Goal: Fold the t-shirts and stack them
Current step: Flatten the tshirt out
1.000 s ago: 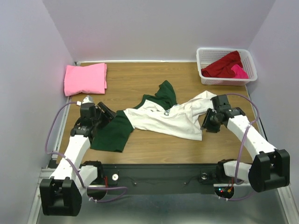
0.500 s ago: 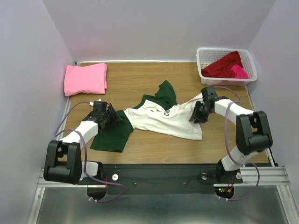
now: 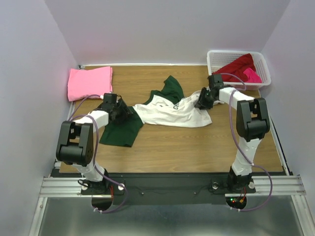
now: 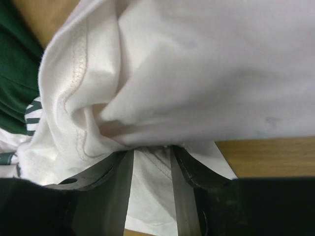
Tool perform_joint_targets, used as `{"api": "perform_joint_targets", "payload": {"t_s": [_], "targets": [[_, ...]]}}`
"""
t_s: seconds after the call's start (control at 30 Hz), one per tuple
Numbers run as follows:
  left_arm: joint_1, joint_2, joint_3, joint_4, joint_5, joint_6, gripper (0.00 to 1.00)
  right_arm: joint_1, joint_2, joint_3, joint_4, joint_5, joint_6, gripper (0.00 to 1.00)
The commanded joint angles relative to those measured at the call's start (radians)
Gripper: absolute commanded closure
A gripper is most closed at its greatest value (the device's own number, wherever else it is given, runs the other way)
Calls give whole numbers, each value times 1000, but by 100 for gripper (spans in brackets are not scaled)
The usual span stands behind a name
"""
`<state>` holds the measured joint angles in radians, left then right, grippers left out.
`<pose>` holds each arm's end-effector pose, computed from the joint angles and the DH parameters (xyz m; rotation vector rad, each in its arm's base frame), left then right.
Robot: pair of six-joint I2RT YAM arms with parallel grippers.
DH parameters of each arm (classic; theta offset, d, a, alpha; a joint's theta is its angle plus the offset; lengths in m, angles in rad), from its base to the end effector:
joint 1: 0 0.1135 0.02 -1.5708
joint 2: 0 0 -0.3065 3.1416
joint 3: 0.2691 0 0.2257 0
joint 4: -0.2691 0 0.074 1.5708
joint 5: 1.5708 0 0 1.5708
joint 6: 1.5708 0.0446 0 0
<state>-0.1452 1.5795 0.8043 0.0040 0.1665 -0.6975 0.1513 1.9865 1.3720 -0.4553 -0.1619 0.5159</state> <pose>0.3004 -0.0514 0.2283 -0.5752 2.3414 -0.5999 0.4070 0.0693 0.2140 0.4325 2.6536 0.4312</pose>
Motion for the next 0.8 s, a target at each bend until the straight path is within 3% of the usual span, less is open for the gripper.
{"api": "perform_joint_targets", "payload": {"t_s": [0.0,0.1,0.23,0.27,0.4,0.57,0.77], "targets": [[-25,-7,71,34,77,-33,31,-27,-21,56,32,130,-62,58],[-31,-130,47,24,38,-46,27,-25,-124,1,18,156,-47,56],[-31,-318,7,-84,-106,-22,23,-27,-319,-166,-29,300,38,52],[-30,-352,-3,-134,-137,-5,23,-27,-349,-198,-36,315,56,46],[-25,-537,-77,-231,-284,52,22,-25,-469,-344,-56,317,146,36],[-27,-677,-143,-294,-351,87,22,-22,-462,-352,-65,361,202,39],[-27,-728,-195,-277,-377,107,22,19,-390,-289,-103,421,283,41]]}}
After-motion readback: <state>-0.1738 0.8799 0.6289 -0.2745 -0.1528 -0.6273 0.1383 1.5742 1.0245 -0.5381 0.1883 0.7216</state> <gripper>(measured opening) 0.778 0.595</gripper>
